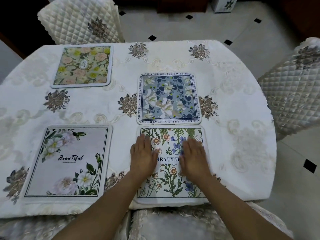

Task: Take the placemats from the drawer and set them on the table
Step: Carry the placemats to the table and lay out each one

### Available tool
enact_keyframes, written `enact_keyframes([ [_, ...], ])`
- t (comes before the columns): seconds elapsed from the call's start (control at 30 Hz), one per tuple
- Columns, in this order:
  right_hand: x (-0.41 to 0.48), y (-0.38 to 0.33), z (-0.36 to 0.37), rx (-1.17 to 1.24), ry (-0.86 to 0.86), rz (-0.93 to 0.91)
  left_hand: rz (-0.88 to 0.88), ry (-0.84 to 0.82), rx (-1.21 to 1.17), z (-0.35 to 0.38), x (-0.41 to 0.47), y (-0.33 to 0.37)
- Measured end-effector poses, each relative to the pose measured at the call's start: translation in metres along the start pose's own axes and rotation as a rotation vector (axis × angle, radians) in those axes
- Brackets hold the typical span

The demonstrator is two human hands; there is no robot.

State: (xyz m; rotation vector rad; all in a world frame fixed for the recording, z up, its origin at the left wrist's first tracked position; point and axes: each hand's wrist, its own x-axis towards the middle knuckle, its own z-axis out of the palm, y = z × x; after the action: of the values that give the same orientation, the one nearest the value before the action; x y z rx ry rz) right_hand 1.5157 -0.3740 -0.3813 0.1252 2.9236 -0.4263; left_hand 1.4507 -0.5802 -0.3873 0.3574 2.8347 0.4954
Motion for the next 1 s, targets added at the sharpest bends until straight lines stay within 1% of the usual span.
enact_keyframes([
  [0.1, 0.040, -0.025, 0.001, -0.022, -0.108, -0.133, 0.084, -0.052, 0.041, 0.002, 0.031, 0.021],
  [0.2, 0.074, -0.035, 0.003, -0.099, -0.178, -0.215, 0.149, -0.119, 0.124, 0.006, 0.055, 0.027],
  [0.27, 0.085, -0.032, 0.005, -0.142, -0.177, -0.232, 0.178, -0.117, 0.157, 0.008, 0.064, 0.020],
  [0.37, 0.084, -0.021, 0.009, -0.138, -0.133, -0.263, 0.258, -0.073, 0.184, 0.011, 0.064, 0.002],
  [0.43, 0.077, -0.008, 0.011, -0.107, -0.081, -0.240, 0.292, -0.052, 0.188, 0.013, 0.060, -0.008],
  [0.5, 0.068, 0.011, 0.010, -0.073, -0.031, -0.176, 0.301, -0.037, 0.189, 0.013, 0.057, -0.013],
  [0.7, 0.044, 0.067, -0.002, -0.023, 0.034, 0.004, 0.236, -0.048, 0.156, 0.007, 0.042, -0.031],
  [0.8, 0.045, 0.072, -0.002, -0.072, 0.040, 0.061, 0.209, -0.078, 0.161, 0.003, 0.036, -0.035],
  [0.87, 0.042, 0.062, -0.005, -0.112, 0.019, 0.101, 0.170, -0.097, 0.157, 0.000, 0.027, -0.026],
  [0.93, 0.028, 0.041, -0.003, -0.122, -0.011, 0.050, 0.197, -0.119, 0.142, 0.004, 0.007, -0.011],
  [1.0, -0.003, 0.008, 0.008, -0.093, -0.036, -0.102, 0.301, -0.124, 0.139, 0.020, -0.028, 0.004],
])
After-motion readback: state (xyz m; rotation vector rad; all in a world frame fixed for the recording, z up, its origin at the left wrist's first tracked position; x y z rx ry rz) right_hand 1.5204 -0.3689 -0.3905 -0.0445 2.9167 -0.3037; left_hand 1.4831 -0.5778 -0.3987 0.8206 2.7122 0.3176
